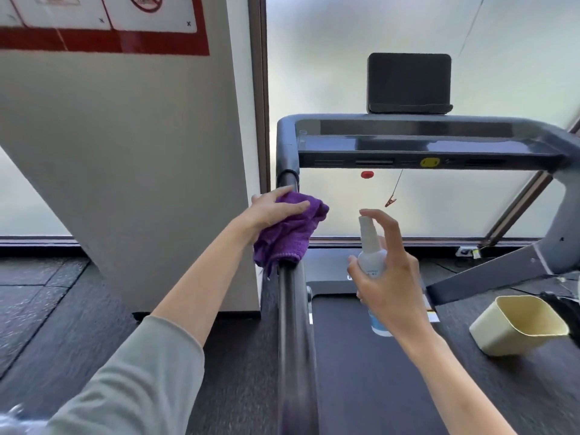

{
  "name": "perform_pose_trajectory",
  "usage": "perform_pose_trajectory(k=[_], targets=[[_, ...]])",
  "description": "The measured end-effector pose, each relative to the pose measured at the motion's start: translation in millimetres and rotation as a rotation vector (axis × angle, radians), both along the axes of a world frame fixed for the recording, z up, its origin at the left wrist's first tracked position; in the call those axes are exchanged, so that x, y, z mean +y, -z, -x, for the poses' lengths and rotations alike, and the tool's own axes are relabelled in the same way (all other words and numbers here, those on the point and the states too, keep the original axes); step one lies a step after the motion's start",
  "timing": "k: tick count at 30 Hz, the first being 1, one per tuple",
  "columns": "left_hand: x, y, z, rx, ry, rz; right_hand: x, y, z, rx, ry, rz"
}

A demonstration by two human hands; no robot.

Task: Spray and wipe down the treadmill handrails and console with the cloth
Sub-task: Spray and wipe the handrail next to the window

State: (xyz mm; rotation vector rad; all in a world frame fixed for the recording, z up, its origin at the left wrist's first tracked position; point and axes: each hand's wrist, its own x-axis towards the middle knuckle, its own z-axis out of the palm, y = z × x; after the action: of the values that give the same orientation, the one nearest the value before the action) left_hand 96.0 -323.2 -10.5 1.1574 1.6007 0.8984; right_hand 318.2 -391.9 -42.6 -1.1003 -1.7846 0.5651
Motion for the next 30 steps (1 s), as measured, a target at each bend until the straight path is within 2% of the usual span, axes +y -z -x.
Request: perform_pose_trajectory(k=[2, 4, 7, 11, 21, 30], targets=[[-1.2, 10.1, -13.2, 0.150, -0.002, -0.006, -0.5, 4.5, -1.1, 0.025, -0.008, -0.010], [-3.9, 25.0, -24.5, 0.267, -0.095, -0.052, -0.9, 10.1, 0.3, 0.048, 0.005, -0.008], [3.1, 35.6, -26.7, 0.325, -0.220, -0.106, 3.3, 18.9, 5.5, 0.051, 0.036, -0.007], [32.8, 33.4, -23.8, 0.403, -0.250, -0.045, 22.3, 25.7, 18.0, 0.016, 0.027, 0.018], [100.8, 26.6, -7.5, 0.382, -0.287, 0.033, 64.3, 24.0, 51.0, -0.033, 0.056, 0.034], [66.0, 25.5, -16.6, 0.441, -0.276, 0.053, 43.7, 7.8, 45.0, -0.032, 0.052, -0.009]])
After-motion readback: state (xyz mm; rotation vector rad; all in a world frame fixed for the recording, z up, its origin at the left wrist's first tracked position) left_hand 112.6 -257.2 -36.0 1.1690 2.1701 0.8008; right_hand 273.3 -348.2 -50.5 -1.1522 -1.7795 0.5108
